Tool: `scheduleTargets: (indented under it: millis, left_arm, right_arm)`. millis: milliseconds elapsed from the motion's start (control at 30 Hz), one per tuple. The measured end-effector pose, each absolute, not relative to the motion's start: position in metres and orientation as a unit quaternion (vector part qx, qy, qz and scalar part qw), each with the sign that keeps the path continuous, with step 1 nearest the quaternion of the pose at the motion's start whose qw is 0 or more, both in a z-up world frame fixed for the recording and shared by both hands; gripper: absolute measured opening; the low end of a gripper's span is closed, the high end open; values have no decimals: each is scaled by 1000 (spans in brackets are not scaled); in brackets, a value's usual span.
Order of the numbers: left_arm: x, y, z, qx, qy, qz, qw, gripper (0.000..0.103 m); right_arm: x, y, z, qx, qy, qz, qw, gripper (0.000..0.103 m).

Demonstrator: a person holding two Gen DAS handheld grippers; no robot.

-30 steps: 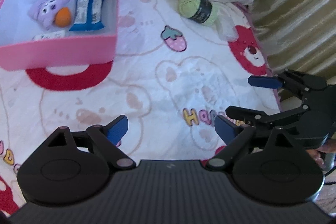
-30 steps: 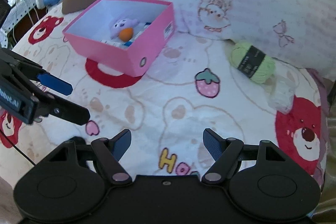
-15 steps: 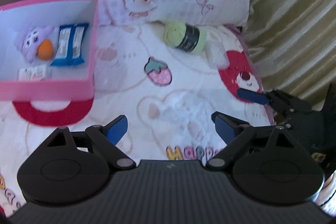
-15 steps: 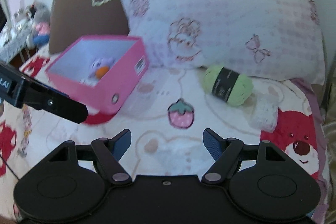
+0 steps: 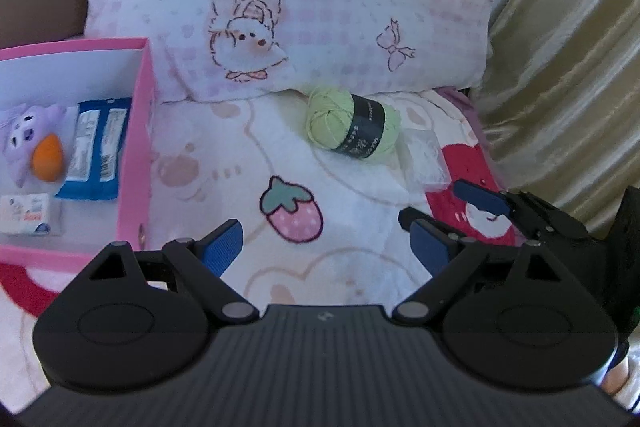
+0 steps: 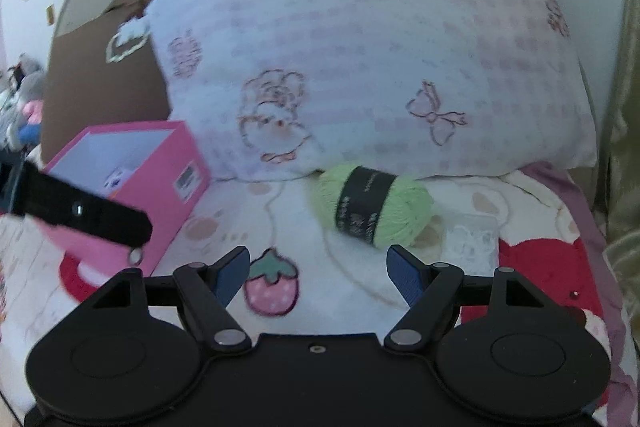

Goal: Organize objects
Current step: 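Lower the open left gripper around the green yarn ball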

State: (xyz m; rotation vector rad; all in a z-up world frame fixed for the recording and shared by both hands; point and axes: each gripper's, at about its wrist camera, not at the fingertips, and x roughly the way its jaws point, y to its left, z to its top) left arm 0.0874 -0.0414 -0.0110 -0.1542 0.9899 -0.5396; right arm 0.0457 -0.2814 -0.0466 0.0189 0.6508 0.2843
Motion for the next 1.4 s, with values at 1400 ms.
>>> scheduleTargets:
  millis: [1400]
  left_arm:
    - [203, -142, -96, -87, 415, -285, 860, 91]
  right_arm:
    - [128, -296, -123, 53, 299, 120, 945, 80]
